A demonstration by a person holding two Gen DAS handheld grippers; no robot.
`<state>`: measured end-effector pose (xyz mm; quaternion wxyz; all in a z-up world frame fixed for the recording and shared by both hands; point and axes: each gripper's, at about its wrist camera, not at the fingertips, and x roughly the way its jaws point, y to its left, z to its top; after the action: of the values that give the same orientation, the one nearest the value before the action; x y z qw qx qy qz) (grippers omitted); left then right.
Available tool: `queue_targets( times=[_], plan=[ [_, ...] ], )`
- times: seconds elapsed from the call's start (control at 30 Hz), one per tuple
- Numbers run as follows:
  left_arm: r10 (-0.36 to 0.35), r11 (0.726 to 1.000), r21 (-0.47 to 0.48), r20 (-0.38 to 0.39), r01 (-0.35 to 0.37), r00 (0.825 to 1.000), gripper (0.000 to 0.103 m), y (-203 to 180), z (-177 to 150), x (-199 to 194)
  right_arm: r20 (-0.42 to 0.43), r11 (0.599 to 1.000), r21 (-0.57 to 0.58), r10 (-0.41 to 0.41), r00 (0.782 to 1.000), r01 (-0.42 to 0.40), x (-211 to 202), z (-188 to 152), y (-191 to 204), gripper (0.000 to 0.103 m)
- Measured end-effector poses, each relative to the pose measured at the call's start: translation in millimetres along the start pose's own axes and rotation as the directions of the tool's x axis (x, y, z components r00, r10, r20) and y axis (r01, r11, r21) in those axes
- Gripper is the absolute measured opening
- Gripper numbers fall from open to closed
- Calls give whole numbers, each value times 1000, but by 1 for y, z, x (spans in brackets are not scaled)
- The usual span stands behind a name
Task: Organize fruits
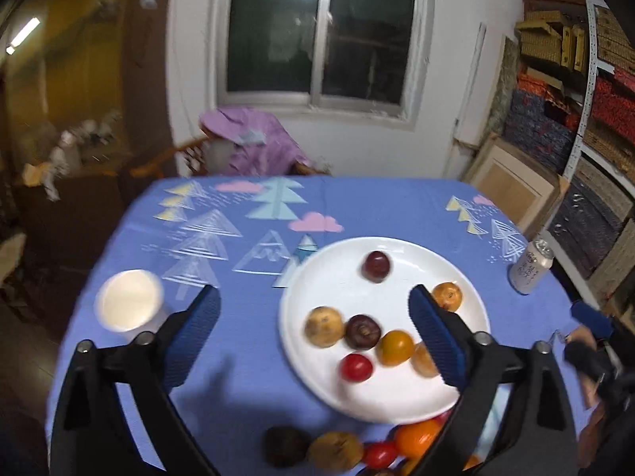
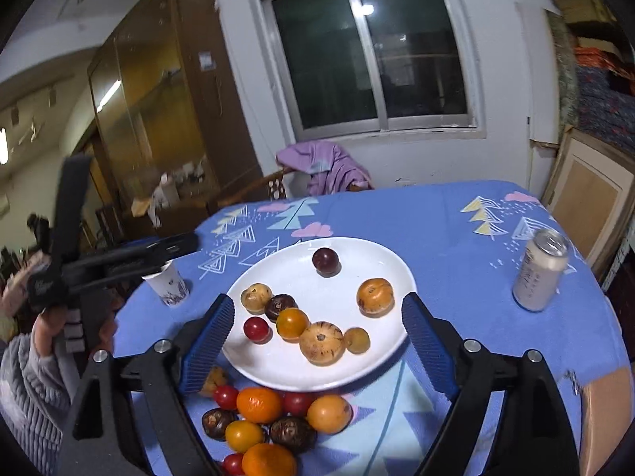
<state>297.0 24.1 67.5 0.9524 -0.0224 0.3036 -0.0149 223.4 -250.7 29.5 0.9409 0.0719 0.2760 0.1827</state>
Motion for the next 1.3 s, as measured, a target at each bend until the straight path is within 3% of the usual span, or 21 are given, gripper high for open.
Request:
queue_targets(
  times=[0.17, 0.37, 0.57, 0.8, 1.1, 1.3],
  plan=[
    [46, 999, -20, 26, -46, 999, 99, 15, -67, -44, -18, 995, 93, -18, 1000, 20, -10, -41, -26, 87],
    [52, 997, -61, -43, -54, 998, 99, 30, -122, -28, -67, 981, 188, -31, 997, 43, -5, -69, -44, 87],
    [33, 998, -48, -73, -36, 997, 99, 33, -131, -13, -99, 971, 236, -16, 995, 39, 3, -72, -52, 88],
    [106, 991, 86, -42, -102, 993, 99, 10, -136, -10, -131, 980, 197, -10, 991, 36, 6, -76, -42, 88],
    [105, 993, -31, -126, -110, 986, 99, 52, -132, -1, -139, 977, 207, -14, 990, 43, 7, -76, -45, 92],
    [93, 994, 65, -155, -84, 984, 99, 38, -140, 6, -155, 977, 209, -11, 988, 43, 9, -77, -45, 92]
  ],
)
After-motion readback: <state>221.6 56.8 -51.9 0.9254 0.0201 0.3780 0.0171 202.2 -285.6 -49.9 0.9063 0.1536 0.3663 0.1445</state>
